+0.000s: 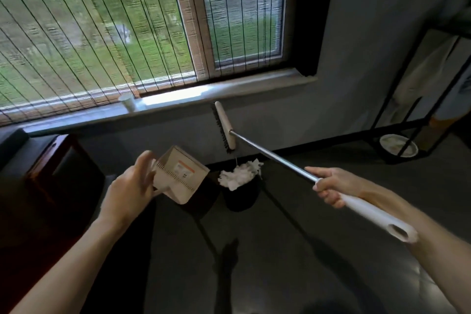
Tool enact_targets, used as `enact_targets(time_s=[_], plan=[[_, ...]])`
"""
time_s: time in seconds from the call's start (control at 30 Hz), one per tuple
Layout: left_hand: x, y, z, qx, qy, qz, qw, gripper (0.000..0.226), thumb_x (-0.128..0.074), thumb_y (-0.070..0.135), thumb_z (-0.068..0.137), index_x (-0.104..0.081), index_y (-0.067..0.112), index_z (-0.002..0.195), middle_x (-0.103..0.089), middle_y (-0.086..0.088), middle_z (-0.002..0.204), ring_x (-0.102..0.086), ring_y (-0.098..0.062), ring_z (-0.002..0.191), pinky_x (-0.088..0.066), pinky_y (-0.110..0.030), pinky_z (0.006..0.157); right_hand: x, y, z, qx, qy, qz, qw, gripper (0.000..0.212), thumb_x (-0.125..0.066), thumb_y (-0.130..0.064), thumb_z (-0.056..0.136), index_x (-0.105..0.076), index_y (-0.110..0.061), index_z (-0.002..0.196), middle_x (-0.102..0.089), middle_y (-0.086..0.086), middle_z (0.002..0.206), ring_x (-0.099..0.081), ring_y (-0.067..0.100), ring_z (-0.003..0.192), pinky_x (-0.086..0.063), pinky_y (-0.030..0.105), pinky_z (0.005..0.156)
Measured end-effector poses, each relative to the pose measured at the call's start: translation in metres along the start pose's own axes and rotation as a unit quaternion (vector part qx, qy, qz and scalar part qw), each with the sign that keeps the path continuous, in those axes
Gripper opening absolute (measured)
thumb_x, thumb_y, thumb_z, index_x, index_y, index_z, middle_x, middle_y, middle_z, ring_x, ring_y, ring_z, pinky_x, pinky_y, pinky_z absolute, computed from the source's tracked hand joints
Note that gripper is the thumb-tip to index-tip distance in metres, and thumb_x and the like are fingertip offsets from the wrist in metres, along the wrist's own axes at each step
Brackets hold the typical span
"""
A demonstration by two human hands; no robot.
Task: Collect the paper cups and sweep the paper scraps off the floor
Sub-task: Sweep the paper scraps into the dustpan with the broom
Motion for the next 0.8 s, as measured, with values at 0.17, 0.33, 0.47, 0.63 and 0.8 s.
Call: enact_targets(time_s=[0.17, 0.33, 0.47, 0.63, 0.8], plan=[[-0.017, 0.017, 0.016, -0.058, -0.026, 0.035, 0.997, 0.046, -0.055, 0.022, 0.091, -0.031, 0.024, 0.13, -0.066, -0.02, 0.101, -0.067, -0.04, 0.071, -0.056, -0.049, 0.058, -0.001, -0.014, 0.014, 0.003, -0.014, 0.005, 1.0, 0.066, -0.04, 0.008, 0.093, -0.025, -0.024, 0.149, -0.042, 0.001, 0.047, -0.037, 0.005, 0.031, -0.032, 0.016, 0.028], [-0.055, 0.063, 0.007, -0.228, -0.063, 0.106, 0.966, 0.047, -0.048, 0.031, 0.083, -0.045, 0.018, 0.127, -0.062, -0.008, 0.076, -0.056, -0.024, 0.039, -0.043, -0.028, 0.031, 0.0, -0.007, 0.008, -0.006, -0.01, 0.074, 0.997, 0.062, -0.038, 0.007, 0.094, -0.03, -0.025, 0.147, -0.038, 0.004, 0.053, -0.035, 0.004, 0.031, -0.029, 0.014, 0.027], [-0.108, 0.093, -0.018, -0.29, -0.204, 0.122, 0.927, 0.07, -0.066, 0.023, 0.08, -0.022, 0.03, 0.133, -0.063, -0.007, 0.089, -0.065, -0.023, 0.057, -0.049, -0.031, 0.044, 0.014, 0.003, -0.008, -0.012, 0.009, 0.112, 0.994, 0.06, -0.037, 0.007, 0.094, -0.032, -0.026, 0.145, -0.037, 0.005, 0.053, -0.033, 0.004, 0.029, -0.027, 0.012, 0.026], [-0.147, 0.121, -0.045, -0.302, -0.35, 0.098, 0.881, 0.053, -0.005, 0.067, 0.09, -0.007, 0.04, 0.135, -0.055, -0.008, 0.112, -0.064, -0.029, 0.088, -0.054, -0.041, 0.076, 0.025, 0.024, -0.026, -0.01, 0.042, 0.136, 0.99, 0.064, -0.037, 0.008, 0.094, -0.029, -0.026, 0.147, -0.039, 0.005, 0.051, -0.033, 0.004, 0.029, -0.027, 0.012, 0.027], [-0.171, 0.127, -0.068, -0.239, -0.43, 0.079, 0.867, 0.068, 0.001, 0.076, 0.079, -0.007, 0.051, 0.142, -0.062, -0.003, 0.119, -0.063, -0.032, 0.1, -0.05, -0.044, 0.086, 0.029, 0.051, -0.035, -0.012, 0.057, 0.164, 0.985, 0.065, -0.039, 0.009, 0.093, -0.028, -0.024, 0.148, -0.04, 0.003, 0.049, -0.035, 0.004, 0.03, -0.03, 0.015, 0.027]])
Point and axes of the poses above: each hand's wrist, its own z-axis towards the middle knuckle, its own x-axis out of the back of the hand, y = z × x, the point moved 8 cm from there along z, towards the middle knuckle
